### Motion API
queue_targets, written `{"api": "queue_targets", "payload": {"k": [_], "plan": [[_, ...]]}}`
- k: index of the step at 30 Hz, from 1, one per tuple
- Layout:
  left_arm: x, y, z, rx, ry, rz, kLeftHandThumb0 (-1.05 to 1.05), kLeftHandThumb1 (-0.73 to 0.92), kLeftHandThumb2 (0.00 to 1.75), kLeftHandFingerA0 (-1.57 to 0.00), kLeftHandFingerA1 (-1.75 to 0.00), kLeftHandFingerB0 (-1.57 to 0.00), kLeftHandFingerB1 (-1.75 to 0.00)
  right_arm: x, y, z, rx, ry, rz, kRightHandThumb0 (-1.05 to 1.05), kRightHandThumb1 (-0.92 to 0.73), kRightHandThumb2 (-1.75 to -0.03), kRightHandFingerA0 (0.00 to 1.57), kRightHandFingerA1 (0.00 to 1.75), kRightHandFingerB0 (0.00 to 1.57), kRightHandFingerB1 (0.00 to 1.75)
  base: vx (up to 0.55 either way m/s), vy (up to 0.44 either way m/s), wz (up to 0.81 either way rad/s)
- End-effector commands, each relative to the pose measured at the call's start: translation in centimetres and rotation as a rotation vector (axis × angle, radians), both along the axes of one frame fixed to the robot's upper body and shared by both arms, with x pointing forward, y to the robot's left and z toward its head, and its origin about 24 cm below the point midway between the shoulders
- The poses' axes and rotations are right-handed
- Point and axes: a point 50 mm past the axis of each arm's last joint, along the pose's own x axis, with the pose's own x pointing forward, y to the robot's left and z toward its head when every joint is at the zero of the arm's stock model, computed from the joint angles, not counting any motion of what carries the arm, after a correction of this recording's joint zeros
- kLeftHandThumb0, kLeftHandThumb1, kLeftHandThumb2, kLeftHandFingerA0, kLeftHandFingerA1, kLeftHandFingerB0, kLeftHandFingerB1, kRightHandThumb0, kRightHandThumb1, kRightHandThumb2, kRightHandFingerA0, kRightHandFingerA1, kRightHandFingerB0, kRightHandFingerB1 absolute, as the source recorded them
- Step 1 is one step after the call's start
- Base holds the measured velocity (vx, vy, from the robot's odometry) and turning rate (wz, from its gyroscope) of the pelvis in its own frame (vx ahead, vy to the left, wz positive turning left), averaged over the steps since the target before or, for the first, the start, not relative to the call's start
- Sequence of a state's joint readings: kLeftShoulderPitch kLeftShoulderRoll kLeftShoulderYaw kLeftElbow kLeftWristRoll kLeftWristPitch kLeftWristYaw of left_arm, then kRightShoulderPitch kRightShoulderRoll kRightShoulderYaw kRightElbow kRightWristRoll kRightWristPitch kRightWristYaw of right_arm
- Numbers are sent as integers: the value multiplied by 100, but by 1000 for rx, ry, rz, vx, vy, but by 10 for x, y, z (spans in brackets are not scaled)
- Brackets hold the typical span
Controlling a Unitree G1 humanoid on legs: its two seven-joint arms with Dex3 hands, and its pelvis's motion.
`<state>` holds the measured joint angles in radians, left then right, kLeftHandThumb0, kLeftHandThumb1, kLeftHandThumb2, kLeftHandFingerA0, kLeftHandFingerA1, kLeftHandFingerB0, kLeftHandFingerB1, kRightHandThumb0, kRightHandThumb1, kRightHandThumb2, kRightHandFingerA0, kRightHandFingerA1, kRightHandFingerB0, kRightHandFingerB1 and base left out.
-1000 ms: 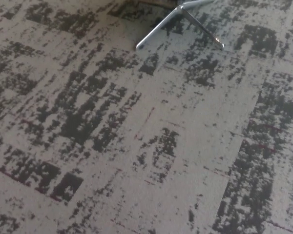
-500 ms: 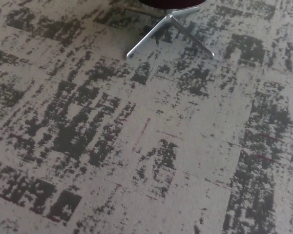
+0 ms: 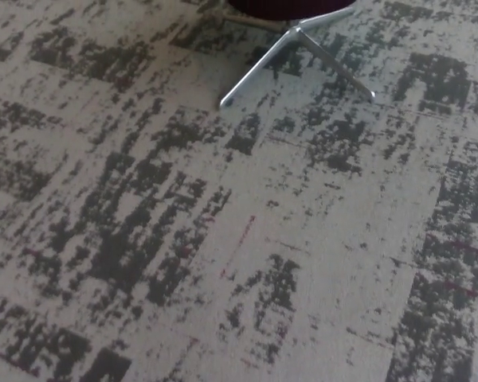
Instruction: The robot walks towards a chair and uses its right hand to push it from the side in an anticlockwise direction to rotate it
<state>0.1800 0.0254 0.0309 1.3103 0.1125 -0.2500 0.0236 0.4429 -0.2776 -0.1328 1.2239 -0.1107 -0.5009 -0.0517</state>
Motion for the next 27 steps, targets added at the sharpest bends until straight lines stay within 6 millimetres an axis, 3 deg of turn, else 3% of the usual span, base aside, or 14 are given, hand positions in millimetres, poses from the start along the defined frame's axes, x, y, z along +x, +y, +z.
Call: {"api": "queue_targets", "payload": {"k": [1,2,4,6,10,11,12,18,19,24,25,27], "plan": [[2,0,1,-12,-39,15,-67,57,93,-28,-57,-18,-46,-4,1,1,0,-11,-22,-38,-71,-62,45,55,19,28,332,-14,-22],[1,-1,1,-20,-50,58,-62,72,62,-38,-50,-28,-33,-5,1,0,1,-7,-24,-39,-71,-61,47,55,19,28,231,17,-25],[-1,-1,1,-32,-55,112,-59,71,61,-37,-48,-27,-33,-6,2,0,6,-3,-41,-39,-71,-61,46,55,19,28,379,67,-19],[-1,0,2,-5,-48,2,-62,76,63,-36,-50,-24,-33,-7,2,0,-3,0,-40,-37,-71,-61,47,56,20,29,451,137,-24],[0,0,1,-17,-48,68,-63,72,62,-35,-50,-26,-33,-7,2,-1,0,6,-32,-39,-72,-61,48,56,20,28,522,126,-28],[1,1,2,-20,-48,35,-65,62,95,-24,-56,-13,-46,-7,2,0,-7,6,-24,-42,-71,-64,49,57,20,29,490,131,-4],[1,1,2,-14,-54,-31,-65,62,95,-24,-56,-13,-46,-6,2,0,-11,8,-16,-42,-71,-64,49,57,20,29,477,117,6],[1,1,2,-8,-45,31,-67,59,94,-29,-57,-18,-45,-6,2,-1,-8,10,-22,-40,-72,-61,45,54,19,29,327,-2,12],[3,1,1,-19,-46,63,-64,73,62,-35,-51,-26,-33,-6,2,-1,-13,12,-21,-42,-71,-63,51,59,20,29,408,-134,20],[7,1,2,-17,-48,23,-64,76,63,-36,-50,-23,-33,-5,1,0,-20,10,5,-47,-73,-61,48,65,21,29,467,-173,19],[8,1,2,-9,-49,5,-65,76,63,-37,-50,-23,-33,-4,0,0,-16,4,1,-51,-58,-89,48,70,12,43,380,-94,22],[9,0,2,-5,-50,0,-65,76,63,-37,-50,-23,-33,-4,0,0,-15,2,-2,-51,-58,-89,48,70,12,43,329,-174,2]]}}
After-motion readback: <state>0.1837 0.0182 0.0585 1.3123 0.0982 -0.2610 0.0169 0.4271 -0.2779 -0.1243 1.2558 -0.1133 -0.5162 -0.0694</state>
